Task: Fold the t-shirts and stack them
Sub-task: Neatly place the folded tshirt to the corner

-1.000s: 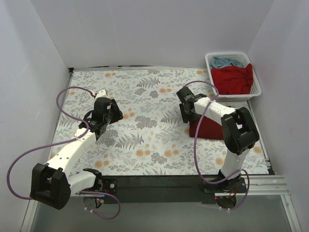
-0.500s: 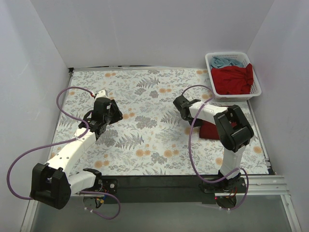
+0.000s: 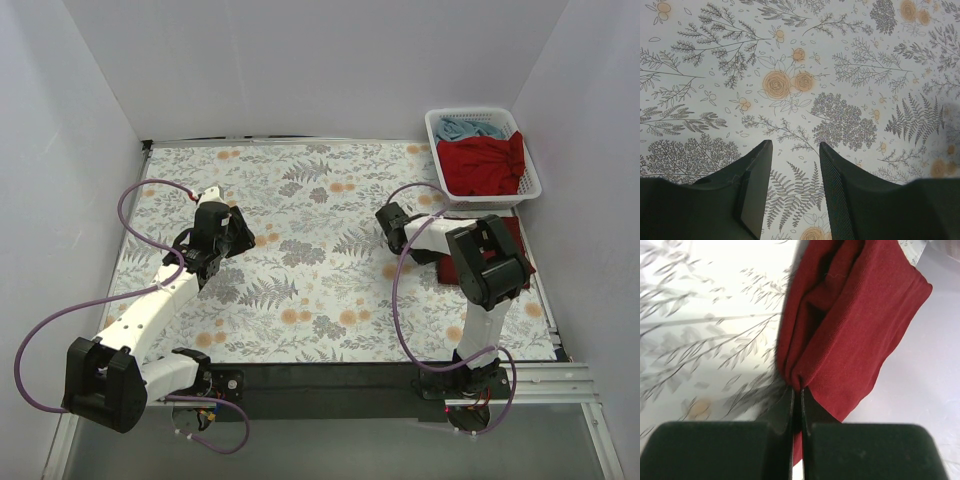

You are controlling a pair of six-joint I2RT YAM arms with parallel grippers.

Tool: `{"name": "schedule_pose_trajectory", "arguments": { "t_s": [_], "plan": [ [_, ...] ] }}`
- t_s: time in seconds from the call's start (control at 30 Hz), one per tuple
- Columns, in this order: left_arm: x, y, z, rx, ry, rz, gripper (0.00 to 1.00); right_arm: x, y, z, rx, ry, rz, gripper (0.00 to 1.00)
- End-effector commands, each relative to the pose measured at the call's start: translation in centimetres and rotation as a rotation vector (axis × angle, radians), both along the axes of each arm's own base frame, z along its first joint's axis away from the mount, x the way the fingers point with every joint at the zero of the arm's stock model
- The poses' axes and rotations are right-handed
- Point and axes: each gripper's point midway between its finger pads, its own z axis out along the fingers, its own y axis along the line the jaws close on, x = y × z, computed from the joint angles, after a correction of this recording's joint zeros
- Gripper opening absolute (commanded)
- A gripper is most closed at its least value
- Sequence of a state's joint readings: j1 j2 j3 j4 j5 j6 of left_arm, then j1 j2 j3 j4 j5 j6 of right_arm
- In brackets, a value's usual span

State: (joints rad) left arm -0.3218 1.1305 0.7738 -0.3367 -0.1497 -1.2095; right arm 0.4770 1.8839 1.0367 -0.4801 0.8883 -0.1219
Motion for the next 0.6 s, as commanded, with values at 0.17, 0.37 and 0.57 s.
{"name": "schedule_pose_trajectory", "arguments": {
  "t_s": [0.17,0.37,0.57],
  "plan": [
    [0.0,0.3,0.0,0.005,-0.001,0.006,0.41,1.8,-1.8,-1.0,-0.047,-0.006,0.014,0.01],
    [0.0,0.4,-0.3,0.011,0.006,0.005,0.41,1.2,-2.8,-1.4,-0.065,0.000,-0.002,0.01],
    [0.0,0.2,-0.5,0.007,0.013,-0.001,0.41,0.2,-3.3,-0.8,-0.070,-0.031,-0.037,0.01]
  ]
}}
